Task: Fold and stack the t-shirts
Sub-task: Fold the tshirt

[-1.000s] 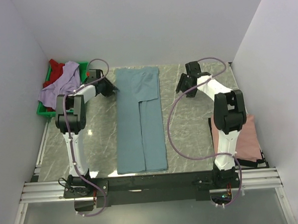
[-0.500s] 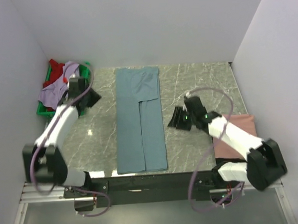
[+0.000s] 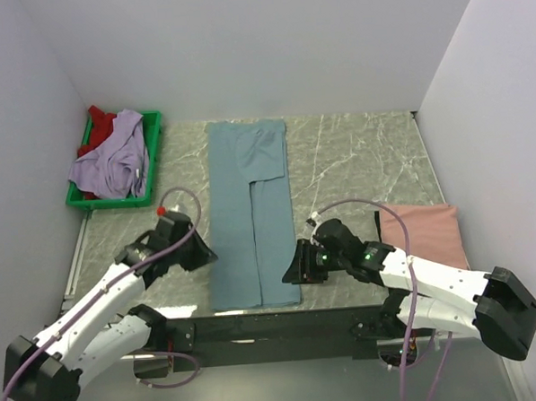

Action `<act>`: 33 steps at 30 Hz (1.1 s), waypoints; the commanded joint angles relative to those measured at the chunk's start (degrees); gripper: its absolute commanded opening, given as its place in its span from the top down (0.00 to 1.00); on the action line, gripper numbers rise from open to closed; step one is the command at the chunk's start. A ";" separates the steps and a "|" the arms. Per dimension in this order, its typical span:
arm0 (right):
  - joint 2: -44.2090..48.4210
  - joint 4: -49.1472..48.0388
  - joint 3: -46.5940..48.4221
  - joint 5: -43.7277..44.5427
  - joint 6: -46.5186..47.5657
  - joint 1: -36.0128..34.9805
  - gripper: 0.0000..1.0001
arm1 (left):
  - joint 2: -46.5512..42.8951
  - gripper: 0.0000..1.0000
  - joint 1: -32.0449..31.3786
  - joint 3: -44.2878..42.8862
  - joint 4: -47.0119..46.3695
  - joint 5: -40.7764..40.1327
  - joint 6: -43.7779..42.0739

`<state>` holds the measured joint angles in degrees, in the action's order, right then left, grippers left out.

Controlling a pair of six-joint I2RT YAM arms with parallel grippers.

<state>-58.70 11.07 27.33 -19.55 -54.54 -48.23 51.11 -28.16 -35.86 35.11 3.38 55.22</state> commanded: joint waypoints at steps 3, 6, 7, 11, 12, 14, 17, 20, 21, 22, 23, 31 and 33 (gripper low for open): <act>0.60 -7.28 -4.56 -0.05 -6.18 -2.22 0.56 | -4.79 0.87 -8.21 7.99 2.77 -0.91 13.23; -2.11 -10.18 -6.14 -0.22 -7.41 -3.80 0.56 | -5.93 0.87 -11.03 10.45 3.38 -2.67 16.32; -2.73 -10.63 -6.50 -0.31 -7.59 -4.15 0.56 | -6.02 0.87 -11.47 11.06 3.30 -2.67 17.19; -3.80 -10.98 -9.40 -0.05 -9.44 -4.59 0.57 | -4.89 0.90 -13.58 13.79 3.12 -2.76 19.48; -3.27 -10.55 -10.19 0.91 -9.70 -4.59 0.57 | -4.53 0.91 -13.93 14.06 3.73 -2.94 20.53; -2.74 -9.41 -10.63 1.62 -9.44 -4.77 0.57 | -3.22 0.92 -15.33 14.32 4.87 -3.20 21.42; -2.12 -7.03 -11.07 3.02 -8.56 -4.77 0.57 | -1.72 0.91 -17.01 14.32 7.51 -5.40 23.17; -2.39 -7.02 -12.21 3.03 -8.56 -4.68 0.57 | -1.10 0.91 -17.36 14.67 9.71 -6.54 24.40; -2.56 -7.46 -12.56 2.94 -8.74 -4.68 0.57 | -1.10 0.91 -17.36 14.85 9.89 -6.71 24.58; -2.74 -7.47 -12.65 2.94 -8.82 -4.68 0.57 | -1.02 0.91 -17.36 14.85 11.10 -6.89 24.76; -2.65 -7.29 -12.74 3.11 -8.65 -4.68 0.57 | -1.10 0.91 -17.36 14.68 11.90 -7.07 24.93; 1.21 -1.76 -11.25 4.87 -7.51 -4.68 0.57 | -4.88 0.81 -17.36 10.82 15.77 -8.03 23.62; 3.66 1.04 -10.11 5.83 -7.33 -4.59 0.57 | -5.58 0.72 -17.45 8.00 19.35 -9.17 23.79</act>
<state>-58.17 6.61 15.70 -16.73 -63.07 -52.53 46.92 -45.28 -23.29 47.77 -2.94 79.29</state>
